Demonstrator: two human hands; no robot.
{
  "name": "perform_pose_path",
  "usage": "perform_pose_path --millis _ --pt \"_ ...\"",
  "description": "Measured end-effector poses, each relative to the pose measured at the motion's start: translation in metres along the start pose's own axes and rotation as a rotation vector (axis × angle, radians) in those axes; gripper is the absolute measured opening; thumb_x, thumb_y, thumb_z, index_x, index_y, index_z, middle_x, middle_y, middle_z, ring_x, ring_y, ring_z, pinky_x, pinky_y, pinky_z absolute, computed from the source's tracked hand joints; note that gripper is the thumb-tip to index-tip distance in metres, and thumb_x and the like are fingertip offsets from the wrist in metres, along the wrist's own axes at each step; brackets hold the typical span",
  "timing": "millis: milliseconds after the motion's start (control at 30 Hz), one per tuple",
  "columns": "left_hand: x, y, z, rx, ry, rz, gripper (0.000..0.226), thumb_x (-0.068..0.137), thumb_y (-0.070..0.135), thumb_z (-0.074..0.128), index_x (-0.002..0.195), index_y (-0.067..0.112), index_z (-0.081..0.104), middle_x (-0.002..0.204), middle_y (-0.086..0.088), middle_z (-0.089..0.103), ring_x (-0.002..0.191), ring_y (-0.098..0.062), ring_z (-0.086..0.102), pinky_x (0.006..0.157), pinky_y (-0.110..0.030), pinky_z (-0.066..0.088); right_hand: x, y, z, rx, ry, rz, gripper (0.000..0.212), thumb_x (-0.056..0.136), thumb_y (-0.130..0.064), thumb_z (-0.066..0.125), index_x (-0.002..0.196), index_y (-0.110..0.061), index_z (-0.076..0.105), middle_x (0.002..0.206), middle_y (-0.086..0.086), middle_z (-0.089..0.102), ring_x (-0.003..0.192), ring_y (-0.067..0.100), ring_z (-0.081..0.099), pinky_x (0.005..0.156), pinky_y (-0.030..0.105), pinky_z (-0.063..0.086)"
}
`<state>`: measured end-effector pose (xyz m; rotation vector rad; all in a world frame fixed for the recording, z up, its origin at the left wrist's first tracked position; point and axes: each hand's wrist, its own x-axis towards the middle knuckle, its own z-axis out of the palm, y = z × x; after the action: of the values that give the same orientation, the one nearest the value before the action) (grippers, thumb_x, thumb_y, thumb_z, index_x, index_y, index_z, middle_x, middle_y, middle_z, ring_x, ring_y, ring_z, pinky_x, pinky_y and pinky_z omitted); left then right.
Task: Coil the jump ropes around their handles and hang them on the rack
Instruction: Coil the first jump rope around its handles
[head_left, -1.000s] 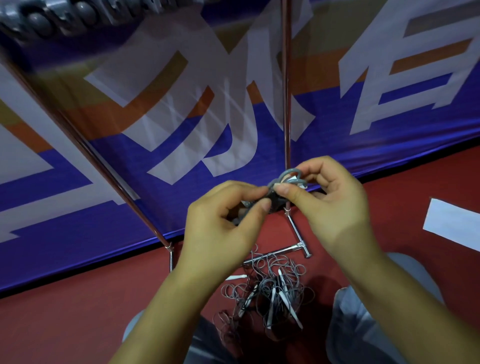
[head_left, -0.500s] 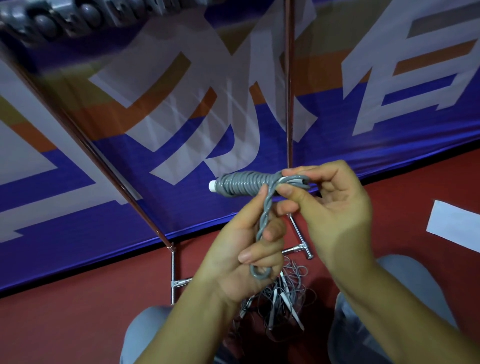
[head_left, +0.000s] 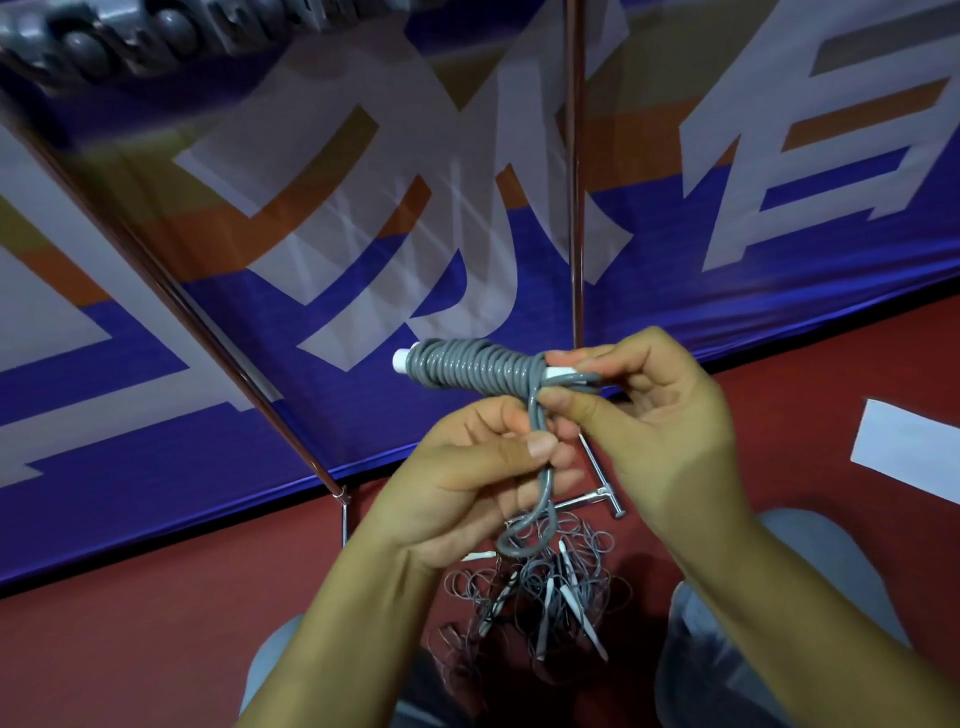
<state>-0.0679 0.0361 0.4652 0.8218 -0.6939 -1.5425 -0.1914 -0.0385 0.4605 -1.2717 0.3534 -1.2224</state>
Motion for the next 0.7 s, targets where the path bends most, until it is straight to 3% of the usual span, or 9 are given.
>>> perform_pose_path --millis 100,200,267,433,533,700 --pt "-0.001 -0.002 -0.004 0.090 0.064 0.047 0.021 0.059 0.009 0.083 0.071 0.005 0.066 0.078 -0.010 0.070 0.061 -0.013 0.067 0.056 -0.020 0.054 -0.003 0.003 -0.001 -0.138 -0.001 -0.017 0.031 0.066 -0.008 0.077 0.070 -0.035 0.064 0.089 -0.008 0.073 0.091 0.012 0.070 0.075 0.023 0.055" --pt "-0.003 0.001 0.004 0.193 0.134 0.053 0.021 0.073 -0.002 0.075 0.072 0.004 0.054 0.065 -0.009 0.067 0.043 -0.009 0.056 0.038 -0.014 0.043 -0.006 0.003 0.003 -0.063 0.061 -0.017 0.022 0.066 -0.007 0.075 0.073 -0.023 0.061 0.089 -0.005 0.073 0.089 0.012 0.071 0.066 0.021 0.056" --pt "-0.003 0.006 0.007 0.246 0.163 0.046 0.019 0.078 -0.005 0.062 0.075 0.004 0.046 0.066 -0.013 0.067 0.036 -0.008 0.050 0.033 -0.012 0.035 -0.006 0.003 0.005 -0.063 0.092 -0.038 0.022 0.067 -0.005 0.075 0.075 -0.018 0.059 0.088 -0.006 0.073 0.088 0.012 0.071 0.069 0.019 0.054" --pt "0.000 0.010 0.006 0.617 0.359 0.080 0.020 0.076 0.024 0.070 0.083 0.008 0.060 0.062 -0.009 0.067 0.032 -0.010 0.043 0.035 -0.015 0.030 0.000 0.008 0.003 -0.110 0.164 -0.068 0.034 0.069 0.005 0.076 0.074 -0.024 0.059 0.085 -0.006 0.073 0.090 0.013 0.070 0.078 0.018 0.051" --pt "0.005 0.004 0.010 0.804 0.497 0.216 0.009 0.085 0.025 0.065 0.088 0.021 0.072 0.054 -0.002 0.062 0.036 -0.010 0.041 0.039 -0.016 0.032 0.009 0.008 0.004 -0.112 0.211 -0.072 0.037 0.071 0.001 0.077 0.072 -0.031 0.060 0.084 -0.006 0.073 0.091 0.013 0.070 0.078 0.020 0.051" --pt "0.020 -0.009 0.027 0.649 0.647 0.494 0.013 0.089 0.020 0.061 0.085 0.023 0.073 0.057 0.007 0.059 0.051 0.000 0.046 0.056 -0.014 0.038 0.033 0.005 0.008 0.067 0.318 0.046 0.026 0.074 -0.008 0.076 0.068 -0.029 0.062 0.077 0.000 0.072 0.084 0.018 0.070 0.079 0.035 0.056"
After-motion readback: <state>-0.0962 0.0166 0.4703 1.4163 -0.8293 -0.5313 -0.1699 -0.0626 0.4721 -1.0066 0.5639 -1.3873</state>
